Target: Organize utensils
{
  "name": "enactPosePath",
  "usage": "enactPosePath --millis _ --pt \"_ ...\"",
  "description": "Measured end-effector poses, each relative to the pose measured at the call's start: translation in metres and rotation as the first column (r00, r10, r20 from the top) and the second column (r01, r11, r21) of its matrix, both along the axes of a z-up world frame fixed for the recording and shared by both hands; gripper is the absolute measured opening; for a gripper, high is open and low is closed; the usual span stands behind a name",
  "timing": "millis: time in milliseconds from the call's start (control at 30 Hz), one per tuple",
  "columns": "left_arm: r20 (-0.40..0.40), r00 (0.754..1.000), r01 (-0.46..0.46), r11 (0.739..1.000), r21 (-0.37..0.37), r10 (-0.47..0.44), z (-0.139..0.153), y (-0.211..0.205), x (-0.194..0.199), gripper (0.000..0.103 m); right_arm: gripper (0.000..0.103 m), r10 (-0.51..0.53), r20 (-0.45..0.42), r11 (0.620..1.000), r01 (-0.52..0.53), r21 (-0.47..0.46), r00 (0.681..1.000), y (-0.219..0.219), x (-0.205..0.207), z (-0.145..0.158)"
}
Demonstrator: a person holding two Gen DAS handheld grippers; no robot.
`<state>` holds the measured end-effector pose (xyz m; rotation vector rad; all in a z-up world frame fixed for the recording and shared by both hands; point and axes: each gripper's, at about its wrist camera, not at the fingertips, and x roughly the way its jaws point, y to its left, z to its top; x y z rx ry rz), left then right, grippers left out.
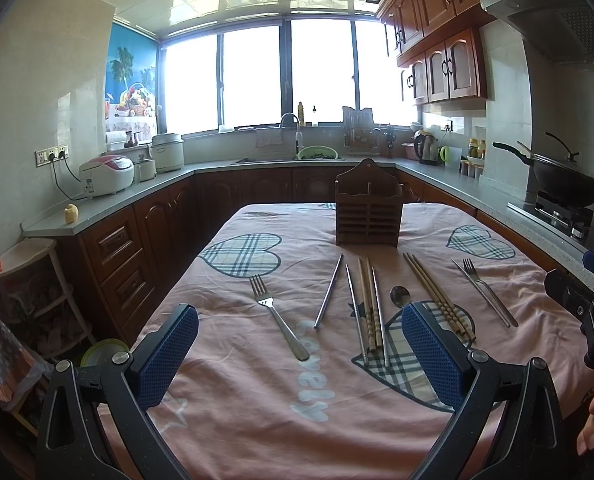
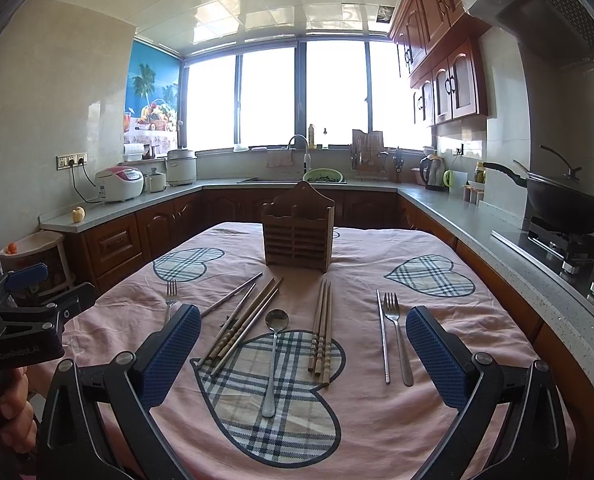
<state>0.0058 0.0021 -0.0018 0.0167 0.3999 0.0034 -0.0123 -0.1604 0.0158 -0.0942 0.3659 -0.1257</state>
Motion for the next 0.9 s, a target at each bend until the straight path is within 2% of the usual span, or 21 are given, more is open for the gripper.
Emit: enactPosePath --millis 233,400,600,767,900 --pt "-0.016 1.000 0.003 1.000 -0.003 -0.003 -0.003 0.001 0.007 0.102 0.103 -0.001 -0.008 1.000 0.001 0.004 1.000 0.000 0.002 -0.002" --pt "-0.064 0.998 0.009 1.000 -0.017 -0.010 -0.005 0.008 0.027 0.102 0.103 0.021 -0.038 0.999 -0.019 0.037 0.999 -0.004 0.013 -0.005" --pt "-0.154 0.988 0.013 0.999 -0.044 -0.020 -0.007 0.020 0.070 0.102 0.103 0.049 -0.096 0.995 -0.040 0.095 0.994 -0.016 0.038 -0.008" --pt "-0.230 0.973 0.012 0.997 -0.074 -0.028 -0.004 0.028 0.115 0.102 0.103 0.032 -0.158 0.989 -0.008 0.148 0.987 -0.035 0.069 -0.015" --pt "-0.263 0.964 0.006 0.998 -0.057 -0.021 -0.001 0.030 0.150 0.100 0.099 0.014 -0.186 0.987 0.016 0.160 0.982 -0.048 0.095 -0.017"
